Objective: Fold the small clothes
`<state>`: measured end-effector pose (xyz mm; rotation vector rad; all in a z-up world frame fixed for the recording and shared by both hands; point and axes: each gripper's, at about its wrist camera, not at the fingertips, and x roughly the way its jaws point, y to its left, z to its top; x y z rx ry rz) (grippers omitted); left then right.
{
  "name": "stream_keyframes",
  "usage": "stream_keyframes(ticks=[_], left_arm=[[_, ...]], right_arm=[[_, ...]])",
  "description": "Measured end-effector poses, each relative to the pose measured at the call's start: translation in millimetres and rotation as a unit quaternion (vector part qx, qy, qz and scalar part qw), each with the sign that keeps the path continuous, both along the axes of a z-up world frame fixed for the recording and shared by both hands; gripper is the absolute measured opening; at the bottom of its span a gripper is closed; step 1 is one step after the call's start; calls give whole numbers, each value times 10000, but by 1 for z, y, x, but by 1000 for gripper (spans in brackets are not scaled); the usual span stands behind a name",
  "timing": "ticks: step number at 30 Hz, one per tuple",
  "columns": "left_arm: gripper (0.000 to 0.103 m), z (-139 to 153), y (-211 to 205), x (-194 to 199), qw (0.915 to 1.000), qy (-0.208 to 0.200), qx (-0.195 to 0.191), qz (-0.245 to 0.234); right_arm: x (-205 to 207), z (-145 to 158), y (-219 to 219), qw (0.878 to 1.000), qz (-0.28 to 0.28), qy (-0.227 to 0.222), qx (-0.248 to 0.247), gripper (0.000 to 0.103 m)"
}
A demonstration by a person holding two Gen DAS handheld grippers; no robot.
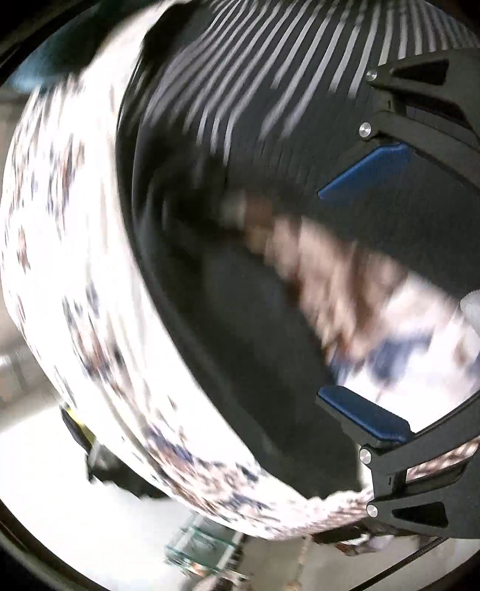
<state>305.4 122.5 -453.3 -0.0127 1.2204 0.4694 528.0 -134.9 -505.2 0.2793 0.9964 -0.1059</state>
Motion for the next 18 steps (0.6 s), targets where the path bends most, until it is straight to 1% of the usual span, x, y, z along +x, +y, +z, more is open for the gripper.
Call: stream_keyframes(ticks=[1,2,3,5,8,9,11,13,14,15,16,17,18], left_arm=[[102,-6,25,-1,9999,35,17,139],[102,-9,40,-3,9997,71,33,229],[102,-15,44,1,9994,123,16,309],[102,-25,66,-3,9983,247,-119,508],[102,-36,88,-14,9962,397,-265,724],[102,-39,98,-19,9954,434,-304,799],[102,-45,107,-26,9936,501,-394,931],[102,-46,118,-35,9903,574,-559,1137],[102,-45,122,-40,9887,591,-620,1233],[102,-44,125,-45,9870,601,-685,1326],[102,-41,132,-54,9842,577,-783,1477],[102,-39,137,-61,9824,544,-858,1570],[102,-37,144,-71,9792,506,-973,1705]], right_arm=[[11,-20,37,9995,253,102,-162,12],[24,-43,79,9978,526,217,-329,12],[29,-60,108,9959,738,309,-432,12],[34,-91,170,9885,1262,452,-701,12],[26,-110,248,9751,1869,380,-1130,12],[25,-113,265,9713,2008,368,-1221,12],[21,-118,295,9642,2239,354,-1376,12],[17,-119,312,9561,2488,402,-1495,12],[5,-111,313,9522,2581,449,-1571,12],[-2,-112,316,9481,2661,640,-1619,12],[-12,-101,308,9473,2671,801,-1578,13],[-12,-104,300,9487,2640,1155,-1303,19],[-14,-102,289,9507,2574,1362,-1068,24]])
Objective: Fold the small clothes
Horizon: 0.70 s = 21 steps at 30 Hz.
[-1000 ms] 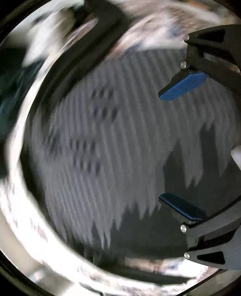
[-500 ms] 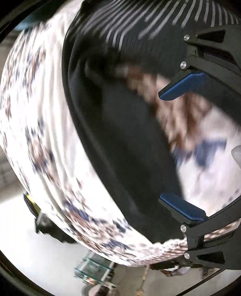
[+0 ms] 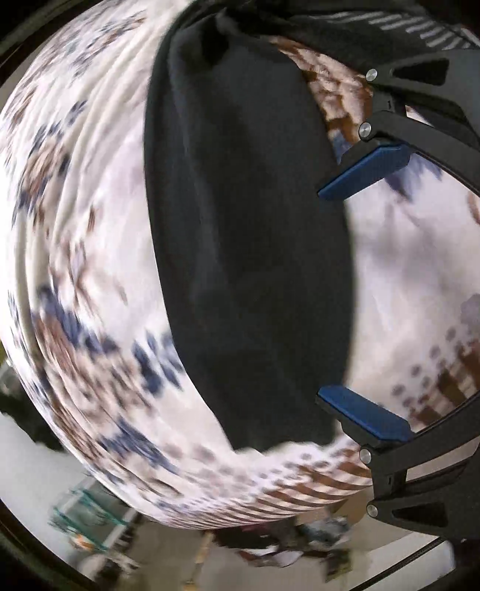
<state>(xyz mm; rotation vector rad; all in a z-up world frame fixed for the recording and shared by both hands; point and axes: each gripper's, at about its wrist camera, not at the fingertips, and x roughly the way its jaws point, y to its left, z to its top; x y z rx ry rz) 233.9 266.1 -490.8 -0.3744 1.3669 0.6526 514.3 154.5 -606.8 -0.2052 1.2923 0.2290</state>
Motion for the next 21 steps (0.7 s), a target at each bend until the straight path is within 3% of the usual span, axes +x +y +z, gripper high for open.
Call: stream_keyframes(ticks=[2,4,7,9,11,13,14,15,16,17,18,21], left_arm=[[102,0,9,-17,9993,-58,-258,246],[102,-4,18,-35,9967,-137,-599,538],[102,-16,36,-57,9890,-257,-1064,996],[102,-25,51,-66,9781,-405,-1460,1427],[102,-38,70,-78,9548,-711,-1993,2086],[100,-46,85,-85,9338,-1083,-2225,2585],[95,-50,93,-87,9262,-1228,-2199,2805],[76,-52,102,-88,9203,-1316,-2121,3014],[49,-53,111,-89,9168,-1366,-2017,3165],[32,-52,117,-89,9157,-1382,-1902,3258],[5,-49,125,-88,9152,-1449,-1758,3324],[5,-35,138,-75,9232,-1760,-1427,3103]], right_arm=[[-13,14,-31,9991,-302,197,240,60],[-29,27,-58,9973,-589,212,374,71],[-56,42,-110,9911,-1250,334,310,72],[-76,45,-148,9836,-1740,438,193,72],[-92,43,-175,9764,-2097,517,84,73],[-99,39,-192,9704,-2340,593,27,72],[-104,35,-203,9664,-2487,653,31,73],[-108,31,-211,9622,-2624,733,33,73],[-111,26,-215,9585,-2731,812,36,73],[-111,25,-219,9563,-2794,862,7,73],[-114,23,-221,9548,-2839,876,-114,72],[-116,19,-223,9555,-2801,783,-498,73]])
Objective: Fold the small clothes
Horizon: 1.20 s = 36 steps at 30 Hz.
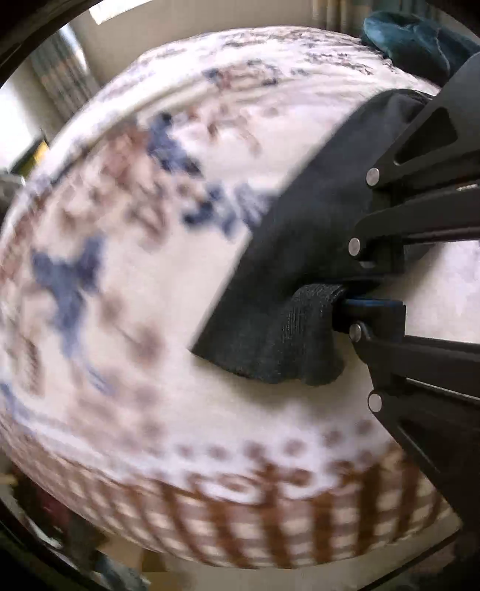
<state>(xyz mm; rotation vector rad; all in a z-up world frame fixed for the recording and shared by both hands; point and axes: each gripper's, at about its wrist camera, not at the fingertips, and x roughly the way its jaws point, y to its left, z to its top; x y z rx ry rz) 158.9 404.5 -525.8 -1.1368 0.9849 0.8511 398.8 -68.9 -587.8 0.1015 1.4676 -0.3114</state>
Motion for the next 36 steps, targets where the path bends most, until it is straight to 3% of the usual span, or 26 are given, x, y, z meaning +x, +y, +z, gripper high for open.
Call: stream_keyframes(ticks=[3,6,10,12,16,18,21,24,25,29,31,32,33,34,36], left_arm=[[5,25,-4,27,9960,34,624,-632],[4,55,-17,61,9818,25,1275,-1405],[4,97,-60,116,9520,-203,1919,-2376],[4,111,-84,139,9382,-377,2007,-2793],[4,135,-176,188,8932,-783,2259,-3809],[4,138,-218,205,8778,-991,2145,-4168],[4,132,-305,233,8542,-1282,1508,-4807],[4,121,-405,241,8158,-1488,999,-5499],[4,117,-448,240,7942,-1531,881,-5814],[6,98,-554,237,7410,-1375,502,-6553],[9,89,-590,239,7251,-1274,95,-6767],[13,87,-600,238,7183,-1239,24,-6846],[28,88,-608,237,7073,-1196,20,-6967],[54,93,-613,235,7031,-1183,64,-7012],[83,101,-601,231,7011,-1262,125,-7017]], right_arm=[[1,-2,-7,9998,-28,-170,123,93],[5,4,-13,9995,-12,-326,-37,95],[15,10,-27,9988,32,-479,22,99],[14,12,-43,9986,-77,-497,138,99],[12,7,-65,9969,-376,-397,561,99],[-3,6,-88,9959,-565,-354,614,99],[-18,3,-123,9947,-824,-289,545,99],[-37,-1,-163,9905,-1193,-163,668,99],[-45,-3,-179,9886,-1337,-120,676,99],[-64,-1,-222,9851,-1620,-64,566,99],[-71,2,-240,9837,-1724,-68,514,99],[-76,5,-251,9825,-1778,-73,543,99],[-76,7,-256,9820,-1792,-77,585,99],[-79,9,-263,9814,-1794,-95,682,99],[-74,13,-272,9806,-1760,-109,860,99]])
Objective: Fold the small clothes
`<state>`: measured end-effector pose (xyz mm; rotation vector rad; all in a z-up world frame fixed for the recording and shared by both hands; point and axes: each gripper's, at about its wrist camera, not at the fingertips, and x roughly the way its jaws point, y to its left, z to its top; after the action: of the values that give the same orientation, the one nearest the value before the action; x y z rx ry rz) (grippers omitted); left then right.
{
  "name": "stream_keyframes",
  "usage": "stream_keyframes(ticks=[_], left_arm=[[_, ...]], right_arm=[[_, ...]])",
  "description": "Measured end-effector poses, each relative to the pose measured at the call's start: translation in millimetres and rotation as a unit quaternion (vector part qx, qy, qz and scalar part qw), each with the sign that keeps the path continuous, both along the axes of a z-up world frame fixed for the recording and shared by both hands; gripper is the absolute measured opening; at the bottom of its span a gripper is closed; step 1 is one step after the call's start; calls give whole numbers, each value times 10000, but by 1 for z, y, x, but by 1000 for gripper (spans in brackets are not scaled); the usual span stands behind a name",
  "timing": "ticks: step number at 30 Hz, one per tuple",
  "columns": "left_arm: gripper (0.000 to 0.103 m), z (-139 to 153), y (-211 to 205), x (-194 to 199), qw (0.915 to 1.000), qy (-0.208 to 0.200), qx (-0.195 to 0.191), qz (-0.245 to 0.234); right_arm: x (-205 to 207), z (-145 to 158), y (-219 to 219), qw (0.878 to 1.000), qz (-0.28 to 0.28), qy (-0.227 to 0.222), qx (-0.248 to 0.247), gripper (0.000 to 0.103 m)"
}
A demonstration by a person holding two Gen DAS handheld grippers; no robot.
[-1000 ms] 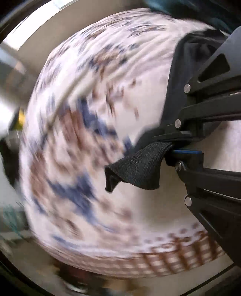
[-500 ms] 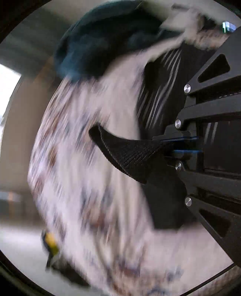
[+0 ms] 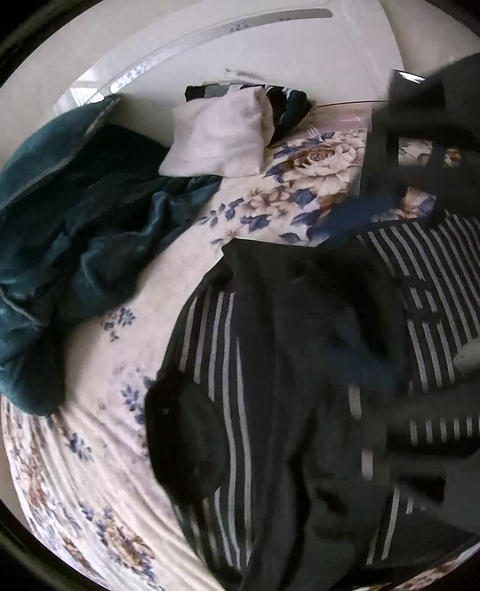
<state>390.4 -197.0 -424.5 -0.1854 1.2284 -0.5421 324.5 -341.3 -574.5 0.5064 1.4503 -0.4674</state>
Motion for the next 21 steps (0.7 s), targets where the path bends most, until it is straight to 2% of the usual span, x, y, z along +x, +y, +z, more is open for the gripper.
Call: stream_keyframes(ticks=[3,6,7,9,10,13,14,15,16,17,21], left_arm=[[84,3,44,0,9992,-47,160,366],[84,1,119,2,9911,-245,847,1002],[84,-3,151,2,9830,-314,1270,1289],[84,-10,192,2,9708,-308,1710,1653],[84,-18,222,3,9617,-205,1964,1900],[84,-36,273,0,9443,86,2287,2365],[84,-40,283,-1,9402,120,2350,2465],[84,-44,291,-3,9367,144,2400,2547],[84,-47,300,-4,9338,167,2429,2622],[84,-51,307,-4,9312,195,2436,2705],[84,-61,325,0,9263,356,2218,3024]], right_arm=[[12,9,-13,9993,124,-146,318,99],[30,18,-21,9943,119,-535,920,99],[35,20,-23,9921,83,-641,1075,99],[57,21,-23,9856,49,-918,1417,99],[67,19,-20,9849,53,-951,1447,99],[102,6,-9,9851,287,-941,1409,94],[115,-5,-1,9861,455,-814,1378,85],[123,-13,2,9861,544,-756,1377,72],[128,-20,5,9862,609,-680,1380,31],[134,-27,11,9874,692,-527,1325,3],[132,-12,18,9943,832,-565,363,2]])
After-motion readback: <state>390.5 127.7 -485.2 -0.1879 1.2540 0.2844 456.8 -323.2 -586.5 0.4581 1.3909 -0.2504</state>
